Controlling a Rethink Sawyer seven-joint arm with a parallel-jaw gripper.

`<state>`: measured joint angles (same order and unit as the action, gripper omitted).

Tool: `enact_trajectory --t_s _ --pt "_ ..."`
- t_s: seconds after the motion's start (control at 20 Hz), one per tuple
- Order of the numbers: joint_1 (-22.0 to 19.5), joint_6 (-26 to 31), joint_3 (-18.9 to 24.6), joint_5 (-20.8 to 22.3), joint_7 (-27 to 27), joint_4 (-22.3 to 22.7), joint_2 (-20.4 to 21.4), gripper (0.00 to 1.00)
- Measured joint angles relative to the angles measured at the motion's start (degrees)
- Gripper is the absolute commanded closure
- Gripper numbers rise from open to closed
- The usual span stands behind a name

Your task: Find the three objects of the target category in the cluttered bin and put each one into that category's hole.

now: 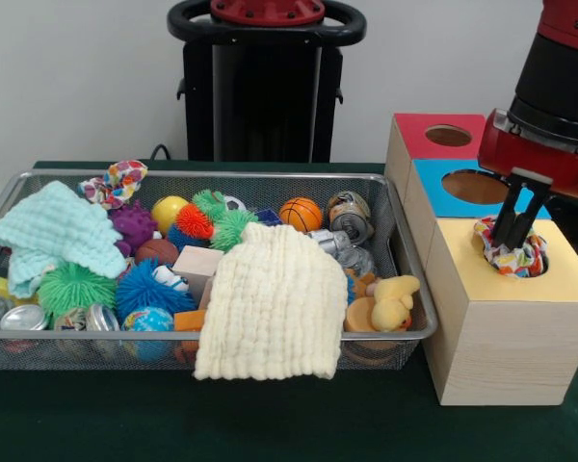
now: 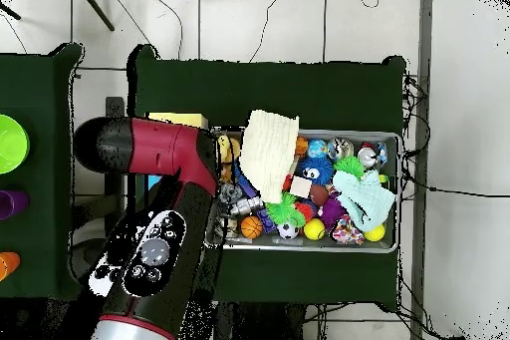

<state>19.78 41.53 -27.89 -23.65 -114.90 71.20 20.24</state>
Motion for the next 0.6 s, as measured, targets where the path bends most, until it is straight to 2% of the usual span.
enact_trajectory --t_s 0.6 --pt "0.3 -1.33 0.01 -0.17 0.0 0.47 -0.12 1.0"
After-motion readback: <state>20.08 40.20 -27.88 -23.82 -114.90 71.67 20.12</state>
